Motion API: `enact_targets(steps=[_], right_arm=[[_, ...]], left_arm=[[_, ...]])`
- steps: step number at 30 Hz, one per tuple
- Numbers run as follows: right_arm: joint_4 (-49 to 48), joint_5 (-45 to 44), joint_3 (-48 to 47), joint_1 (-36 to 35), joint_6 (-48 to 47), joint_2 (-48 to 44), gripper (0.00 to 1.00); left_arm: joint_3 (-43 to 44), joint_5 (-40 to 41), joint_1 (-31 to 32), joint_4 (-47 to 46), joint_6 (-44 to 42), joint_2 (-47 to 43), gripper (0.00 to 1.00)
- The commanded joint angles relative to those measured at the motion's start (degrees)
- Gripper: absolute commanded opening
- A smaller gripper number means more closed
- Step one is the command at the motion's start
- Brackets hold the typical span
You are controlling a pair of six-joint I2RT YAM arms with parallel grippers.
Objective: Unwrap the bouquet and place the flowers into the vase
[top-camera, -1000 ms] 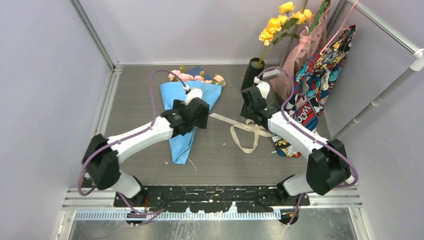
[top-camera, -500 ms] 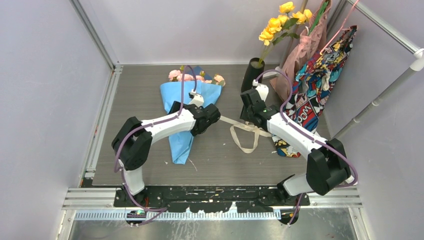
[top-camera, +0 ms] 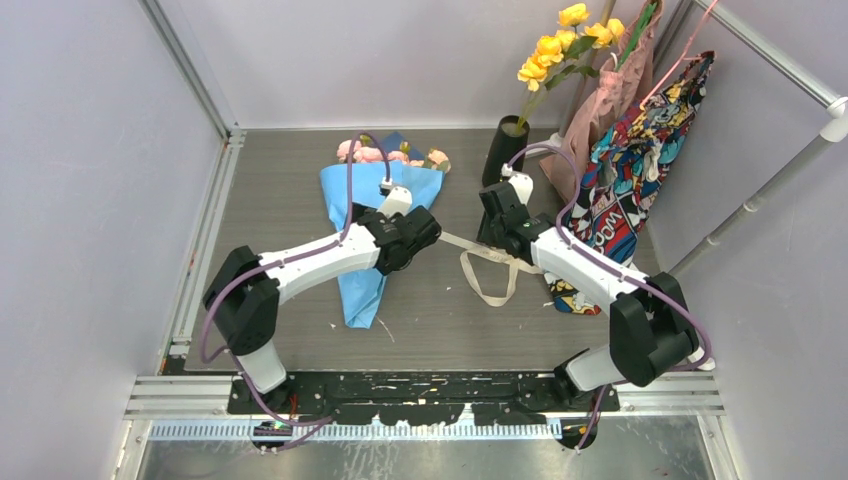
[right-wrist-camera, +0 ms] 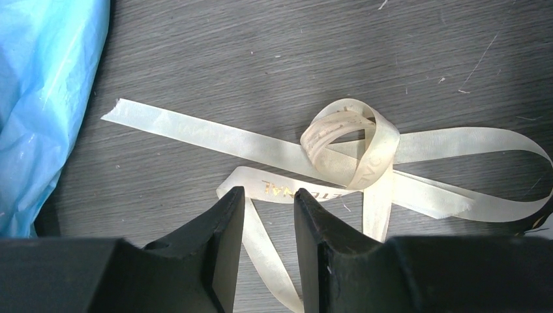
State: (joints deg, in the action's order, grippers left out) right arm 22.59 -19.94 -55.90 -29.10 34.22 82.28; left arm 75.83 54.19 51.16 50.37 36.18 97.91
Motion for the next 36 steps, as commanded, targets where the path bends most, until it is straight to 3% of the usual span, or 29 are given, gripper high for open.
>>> enact_targets(steps=[1,20,24,28,29,36], right_arm=[[-2.6,-0.5,0.5,-0.2,0.3,-0.3,0.4],[-4.6,0.2,2.2,-0.3,0.3,1.8,0.4],[-5.0,0.6,2.5,-0.2,0.4,2.3,0.4],[-5.1,0.7,3.0,-0.3,0.4,2.4,0.4],[-5.1,0.9,3.1,-0.2,0.4,2.3,0.4],[-4.8,1.5,4.1,-0.3,0.2,1.2,0.4]], left_arm=[[1.0,-2.1,1.1,-3.4,-0.1,1.7,0.99],[0.0,-4.7,3.3,-6.0,-0.8,5.7,0.95],[0.2,-1.4,3.2,-4.0,-0.4,7.1,0.65],[-2.2,-0.6,3.0,-6.1,-0.6,6.4,0.1],[-2.7,-0.5,2.7,-6.2,-0.3,6.3,0.02],[-6.7,7.5,0.5,-2.8,2.7,-1.1,0.0]])
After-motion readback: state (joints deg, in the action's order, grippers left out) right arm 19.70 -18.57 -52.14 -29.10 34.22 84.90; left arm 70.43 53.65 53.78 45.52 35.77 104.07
